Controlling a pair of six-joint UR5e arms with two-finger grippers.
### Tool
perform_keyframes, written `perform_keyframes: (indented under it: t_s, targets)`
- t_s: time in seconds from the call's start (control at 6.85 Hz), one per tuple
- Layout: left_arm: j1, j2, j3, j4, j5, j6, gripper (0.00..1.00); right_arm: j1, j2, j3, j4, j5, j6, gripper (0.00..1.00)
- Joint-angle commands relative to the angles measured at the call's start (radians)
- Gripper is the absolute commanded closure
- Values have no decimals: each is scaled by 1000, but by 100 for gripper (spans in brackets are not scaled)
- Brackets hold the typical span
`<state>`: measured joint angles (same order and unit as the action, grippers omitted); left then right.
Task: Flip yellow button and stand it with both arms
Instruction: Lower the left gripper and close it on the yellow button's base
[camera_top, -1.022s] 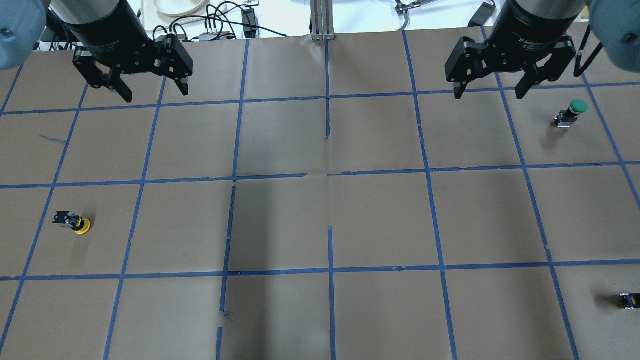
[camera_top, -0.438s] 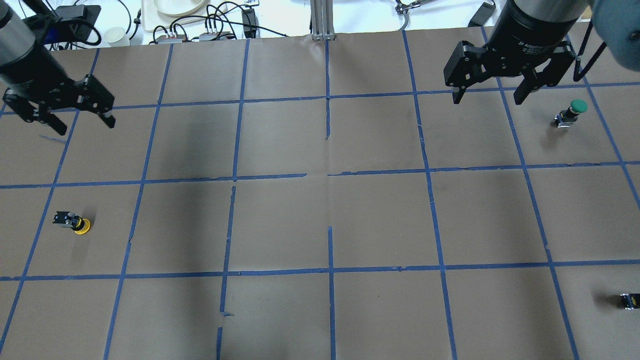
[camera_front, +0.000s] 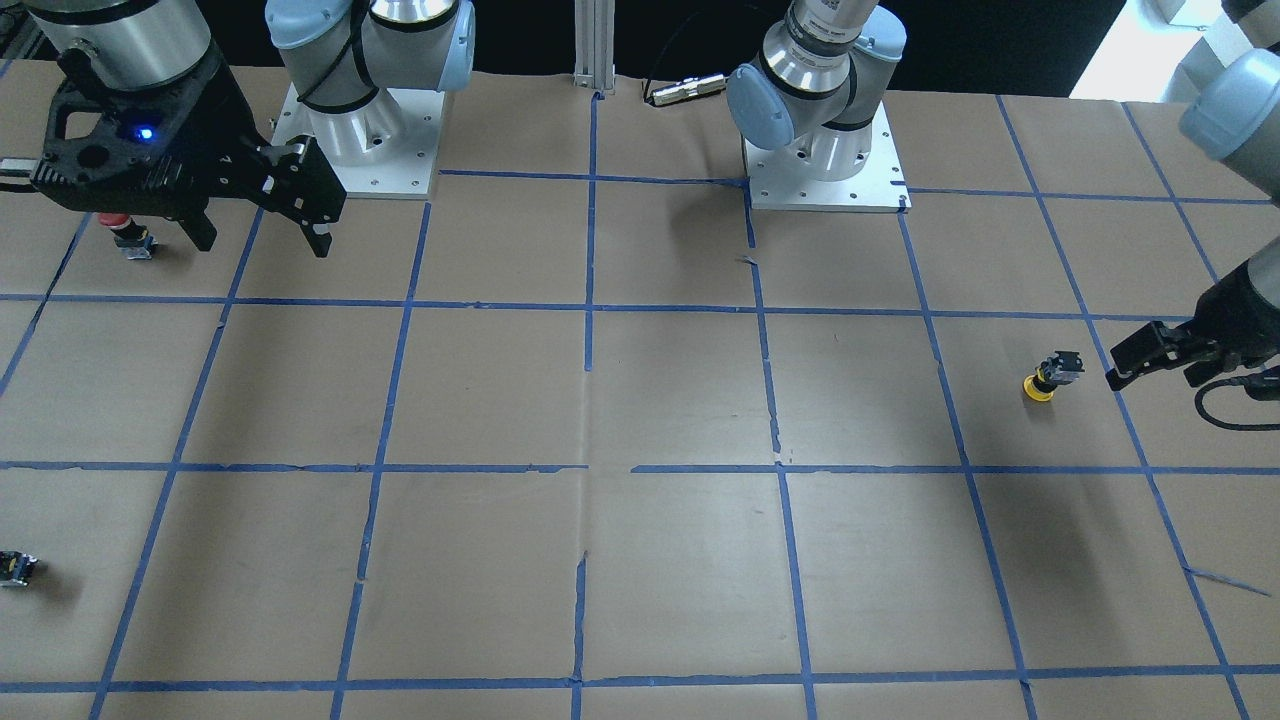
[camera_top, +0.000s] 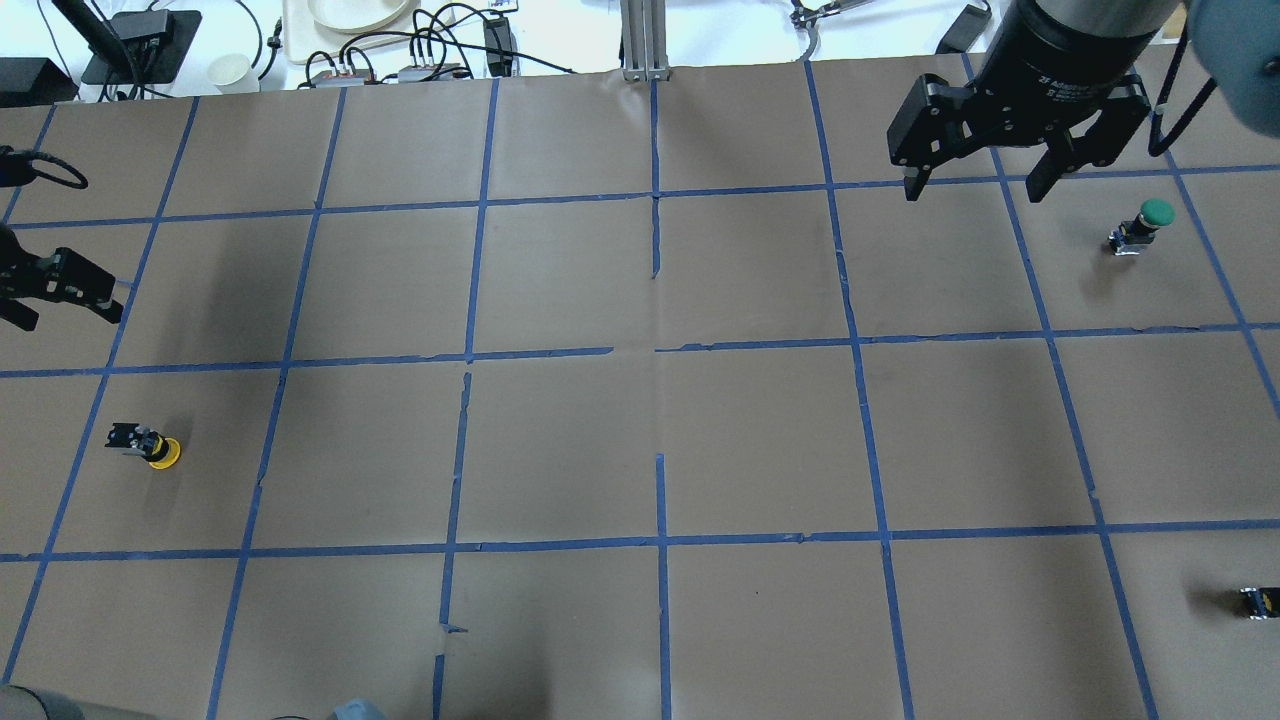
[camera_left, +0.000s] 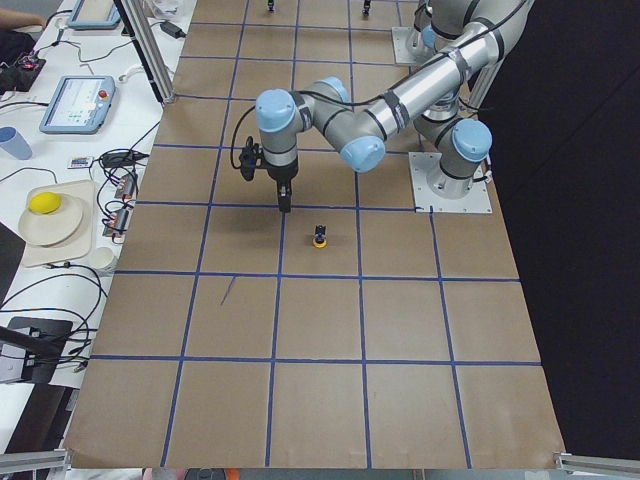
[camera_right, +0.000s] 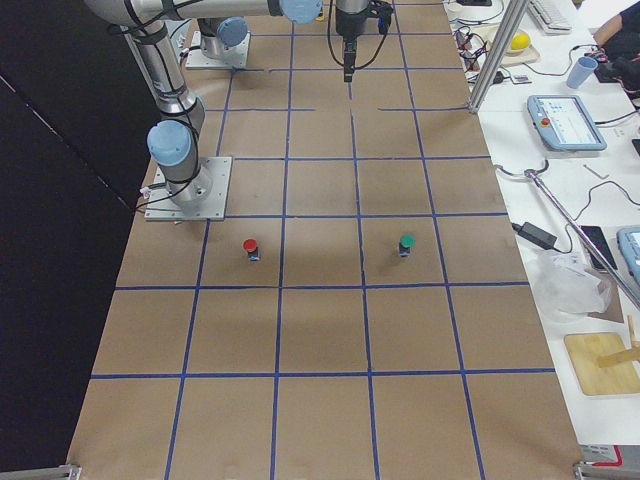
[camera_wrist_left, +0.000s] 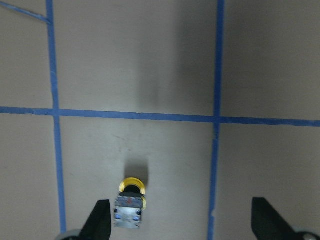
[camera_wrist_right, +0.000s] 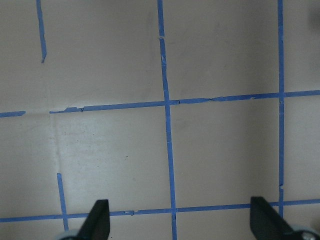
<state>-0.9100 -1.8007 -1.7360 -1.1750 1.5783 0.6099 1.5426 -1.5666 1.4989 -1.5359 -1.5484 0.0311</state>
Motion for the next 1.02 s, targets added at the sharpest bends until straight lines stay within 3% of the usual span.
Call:
perform_keyframes:
  t_s: [0.0,0.58,0.88]
  targets:
    - [33,-29,-113,66,3,50,0,4,-6,1,5,10,7,0]
    - [43,-32,-266,191,8,154,0,5,-9,9,11,47,9,0]
    - [48,-34,-273,204,46,194,1,5,-7,10,10,45,9,0]
